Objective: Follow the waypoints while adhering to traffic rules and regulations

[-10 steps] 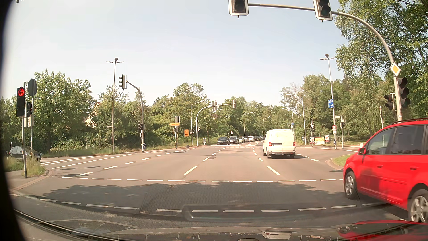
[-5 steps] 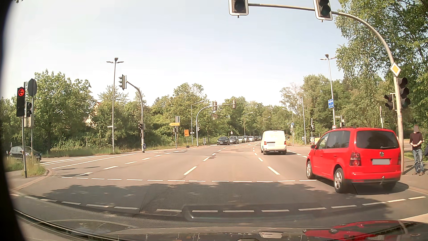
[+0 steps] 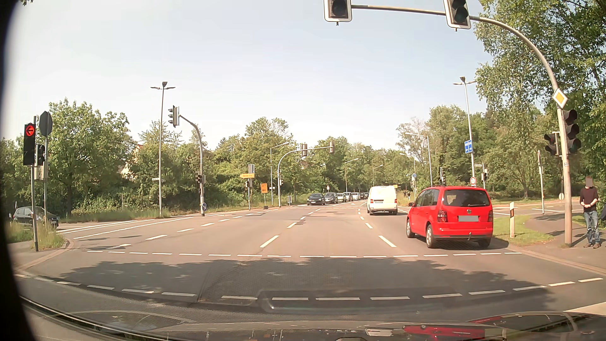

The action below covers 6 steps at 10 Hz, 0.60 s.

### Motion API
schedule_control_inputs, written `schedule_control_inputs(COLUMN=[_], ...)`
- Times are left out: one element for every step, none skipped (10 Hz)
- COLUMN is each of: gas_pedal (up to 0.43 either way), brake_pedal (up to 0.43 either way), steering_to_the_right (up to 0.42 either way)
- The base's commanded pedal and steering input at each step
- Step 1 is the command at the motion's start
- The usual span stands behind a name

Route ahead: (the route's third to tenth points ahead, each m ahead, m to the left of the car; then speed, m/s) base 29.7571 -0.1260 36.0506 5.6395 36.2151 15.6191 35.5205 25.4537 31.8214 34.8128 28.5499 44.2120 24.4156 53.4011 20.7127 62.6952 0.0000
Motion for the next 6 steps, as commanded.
schedule_control_inputs(gas_pedal=[0.0, 0.0, 0.0, 0.0, 0.0, 0.0], brake_pedal=[0.226, 0.226, 0.226, 0.226, 0.226, 0.226], steering_to_the_right=[-0.003, -0.003, -0.003, -0.003, -0.003, -0.003])
